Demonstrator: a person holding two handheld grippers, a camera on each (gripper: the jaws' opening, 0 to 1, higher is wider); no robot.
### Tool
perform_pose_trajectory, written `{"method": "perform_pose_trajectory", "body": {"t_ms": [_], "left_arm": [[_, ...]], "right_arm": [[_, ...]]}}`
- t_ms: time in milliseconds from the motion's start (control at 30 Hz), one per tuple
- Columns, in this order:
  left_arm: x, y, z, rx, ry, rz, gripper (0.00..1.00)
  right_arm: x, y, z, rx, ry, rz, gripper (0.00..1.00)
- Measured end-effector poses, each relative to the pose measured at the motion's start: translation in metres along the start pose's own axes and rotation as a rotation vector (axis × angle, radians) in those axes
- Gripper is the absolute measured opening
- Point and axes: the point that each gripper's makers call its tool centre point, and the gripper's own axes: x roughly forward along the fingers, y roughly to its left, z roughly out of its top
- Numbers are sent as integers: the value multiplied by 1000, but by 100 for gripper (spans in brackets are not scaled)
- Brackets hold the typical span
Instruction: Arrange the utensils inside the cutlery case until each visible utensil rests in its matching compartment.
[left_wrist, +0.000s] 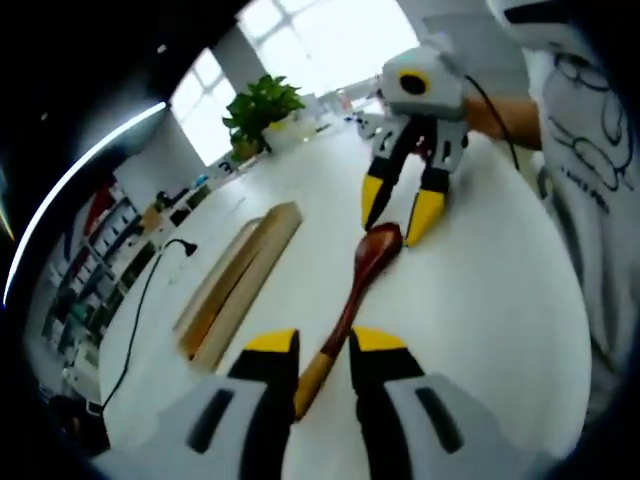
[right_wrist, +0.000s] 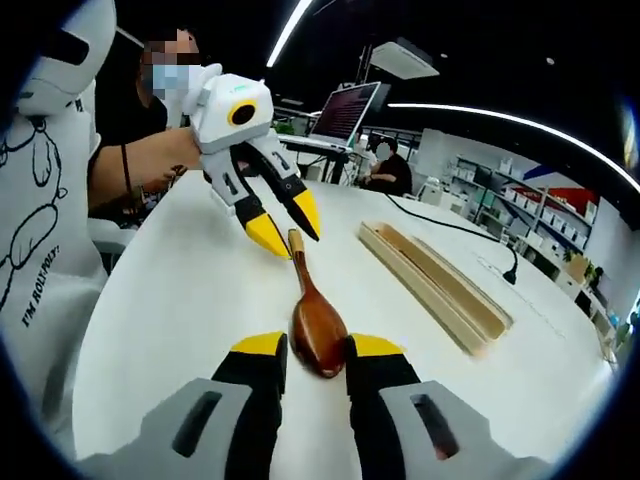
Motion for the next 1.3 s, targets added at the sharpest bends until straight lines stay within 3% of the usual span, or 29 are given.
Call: {"method": "perform_pose_trajectory", "body": {"t_ms": [200, 333, 433, 467, 567, 833, 1000, 1133, 1300], "left_arm": [[2, -5, -3, 1, 16, -18, 21], [4, -8, 1, -1, 8, -28, 21], [5, -9, 2, 4, 6, -31, 21], [6, -12, 3, 0, 2, -48, 21], [7, -13, 3, -2, -2, -40, 20], [8, -15, 6, 25, 1, -36, 20], [10, -19, 9, 44, -15, -43, 19], [14, -18, 11, 42, -26, -36, 19], [17, -18, 13, 53, -23, -40, 19]], "right_arm": [[-3, -1, -2, 4, 16, 23, 18], [-7, -2, 0, 110, -5, 58, 14], [-11, -9, 5, 206, -36, 63, 3], [-13, -14, -3, 250, 1, 49, 3], [-8, -16, -7, 286, -19, 69, 3], [-2, -12, -12, 587, 52, 148, 3], [0, -17, -10, 616, 81, 154, 3], [3, -23, -13, 545, 123, 117, 5], [5, -17, -14, 482, 151, 121, 9]]}}
